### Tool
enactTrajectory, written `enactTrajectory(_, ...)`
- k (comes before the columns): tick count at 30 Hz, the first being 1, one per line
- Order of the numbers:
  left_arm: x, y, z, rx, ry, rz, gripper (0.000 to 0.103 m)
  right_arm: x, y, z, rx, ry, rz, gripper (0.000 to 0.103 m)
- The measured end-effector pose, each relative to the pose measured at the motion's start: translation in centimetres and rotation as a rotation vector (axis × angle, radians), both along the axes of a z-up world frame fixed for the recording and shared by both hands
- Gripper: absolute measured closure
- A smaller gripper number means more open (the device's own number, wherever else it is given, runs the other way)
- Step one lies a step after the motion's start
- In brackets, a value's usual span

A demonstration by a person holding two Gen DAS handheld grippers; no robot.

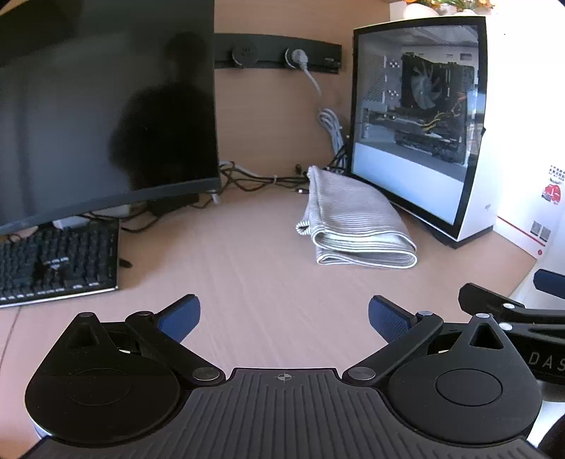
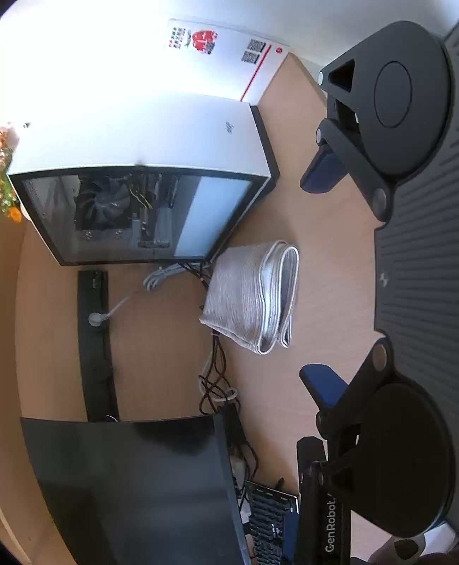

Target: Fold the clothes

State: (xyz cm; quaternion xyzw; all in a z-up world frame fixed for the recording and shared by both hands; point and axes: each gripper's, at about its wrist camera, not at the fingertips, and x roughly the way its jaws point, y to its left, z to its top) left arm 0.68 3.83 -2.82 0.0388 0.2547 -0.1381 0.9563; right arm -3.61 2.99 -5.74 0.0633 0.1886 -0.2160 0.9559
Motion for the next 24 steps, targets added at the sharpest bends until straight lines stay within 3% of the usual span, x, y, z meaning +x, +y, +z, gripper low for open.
enactTrajectory(4,-1.0,-0.4,0.3,-0.006,-0.019,-0.036,0.000,-0.6,-0.4,0.1,-0.009,0.002,-0.061,0.000)
enactTrajectory(24,-1.9,-1.1,0.2,-0.021,0.007,-0.074,0.000,-2.3,-1.0,-0.1,0.025,0.007,-0.085,0.000)
